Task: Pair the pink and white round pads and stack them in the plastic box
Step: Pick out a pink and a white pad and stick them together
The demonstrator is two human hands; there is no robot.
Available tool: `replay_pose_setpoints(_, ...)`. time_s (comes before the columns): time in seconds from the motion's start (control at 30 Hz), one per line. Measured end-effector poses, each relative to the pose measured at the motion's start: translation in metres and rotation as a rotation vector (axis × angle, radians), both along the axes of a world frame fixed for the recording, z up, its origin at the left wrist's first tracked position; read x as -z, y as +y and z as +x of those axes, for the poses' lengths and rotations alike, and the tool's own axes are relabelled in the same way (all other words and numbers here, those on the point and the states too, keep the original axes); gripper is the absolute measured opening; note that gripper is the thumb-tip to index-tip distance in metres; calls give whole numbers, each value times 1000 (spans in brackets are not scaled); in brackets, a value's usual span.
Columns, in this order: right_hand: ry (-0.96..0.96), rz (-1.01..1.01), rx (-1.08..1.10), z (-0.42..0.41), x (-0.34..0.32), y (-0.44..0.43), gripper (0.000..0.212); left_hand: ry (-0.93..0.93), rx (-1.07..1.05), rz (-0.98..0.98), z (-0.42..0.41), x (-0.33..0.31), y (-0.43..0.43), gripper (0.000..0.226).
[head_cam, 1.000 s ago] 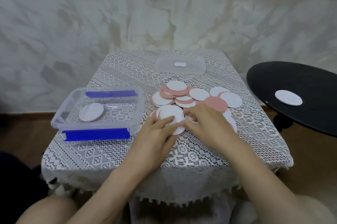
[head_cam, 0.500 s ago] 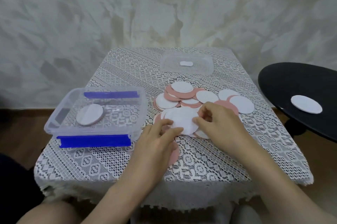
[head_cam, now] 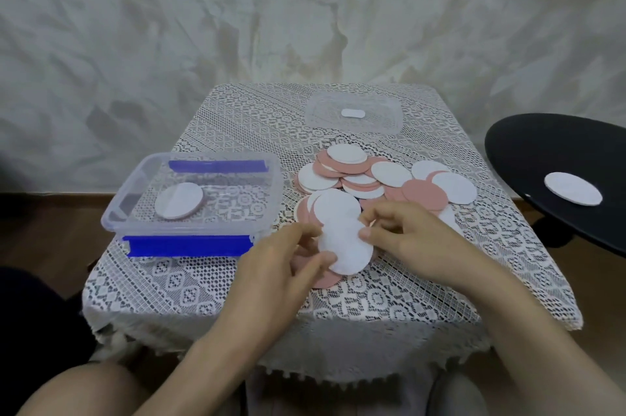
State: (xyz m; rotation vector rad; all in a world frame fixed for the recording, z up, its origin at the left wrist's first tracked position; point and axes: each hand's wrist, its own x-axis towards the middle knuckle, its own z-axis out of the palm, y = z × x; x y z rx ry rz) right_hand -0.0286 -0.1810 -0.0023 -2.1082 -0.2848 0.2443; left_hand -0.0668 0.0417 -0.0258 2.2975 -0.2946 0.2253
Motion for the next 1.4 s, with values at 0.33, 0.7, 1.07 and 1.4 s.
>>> replay_pose_setpoints(0.33,35,-5,-127,-17,3,35,8,61,16,44,-8,-2,28,25)
replay_pose_setpoints(0.7,-134,-480,-91,-11,4,39,55,164,38,22,-3,-3,46,38)
replay_pose_setpoints(1.07,-215,-459,101,-19,3,20,21,174,25,14,-5,-5,34,25)
replay_pose_setpoints(1.4,-39,8,105,-26,-1,14,20,223,25,-104,-9,-10,24,22)
